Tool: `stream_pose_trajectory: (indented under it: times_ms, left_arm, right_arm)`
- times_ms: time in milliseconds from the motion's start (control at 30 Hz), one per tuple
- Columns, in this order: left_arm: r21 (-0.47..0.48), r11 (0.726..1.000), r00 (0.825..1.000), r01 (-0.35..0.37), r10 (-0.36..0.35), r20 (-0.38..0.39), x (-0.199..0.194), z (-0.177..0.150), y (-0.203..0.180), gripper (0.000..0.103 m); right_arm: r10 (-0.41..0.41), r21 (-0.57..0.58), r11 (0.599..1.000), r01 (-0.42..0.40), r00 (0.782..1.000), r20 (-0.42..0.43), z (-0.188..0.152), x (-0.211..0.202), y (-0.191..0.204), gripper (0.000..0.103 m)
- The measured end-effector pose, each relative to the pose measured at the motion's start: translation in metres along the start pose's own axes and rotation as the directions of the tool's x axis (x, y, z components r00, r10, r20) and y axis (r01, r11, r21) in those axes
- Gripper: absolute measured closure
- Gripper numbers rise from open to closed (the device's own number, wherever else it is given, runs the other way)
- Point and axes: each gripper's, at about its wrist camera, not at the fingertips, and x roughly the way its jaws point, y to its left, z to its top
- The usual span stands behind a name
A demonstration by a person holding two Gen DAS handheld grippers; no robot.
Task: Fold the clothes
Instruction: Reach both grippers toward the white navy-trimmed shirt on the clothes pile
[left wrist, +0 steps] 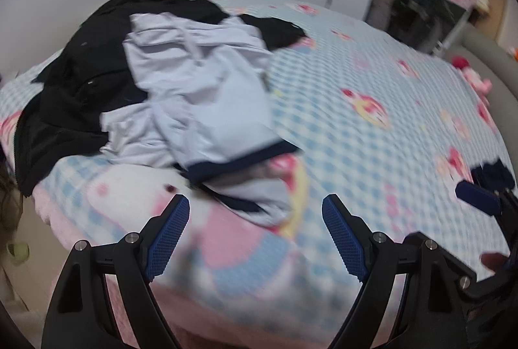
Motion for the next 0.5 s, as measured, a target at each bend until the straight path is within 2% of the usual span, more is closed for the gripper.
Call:
stream_pose_trajectory:
  times_ms: [133, 267, 367, 500]
  left_arm:
    - [-0.141, 0.99, 1.0, 0.011, -0.011, 0.003, 0.029, 0.025, 0.04, 0.017]
    - [-0.221, 0.975, 1.0, 0.022, -0.021, 0.006, 0.055, 0.04, 0.066, 0.017]
    - [-0.246, 0.968, 0.999, 0.042, -0.041, 0.008, 0.071, 0.045, 0.076, 0.017]
    - [-0.231, 0.972, 0.999, 0.048, -0.046, 0.017, 0.084, 0.043, 0.081, 0.017]
  right_arm:
    - [-0.006, -0.049, 0.999, 0.004, 1.0, -0.025, 0.03, 0.041, 0.029, 0.001]
    - [-0.027, -0.097, 0.995, 0.022, 0.998, -0.05, 0.049, 0.072, 0.053, 0.001]
    - [-0.036, -0.121, 0.992, 0.027, 0.997, -0.072, 0.058, 0.093, 0.069, 0.001]
    - [-0.061, -0.17, 0.984, 0.045, 0.994, -0.091, 0.062, 0.12, 0.088, 0.001]
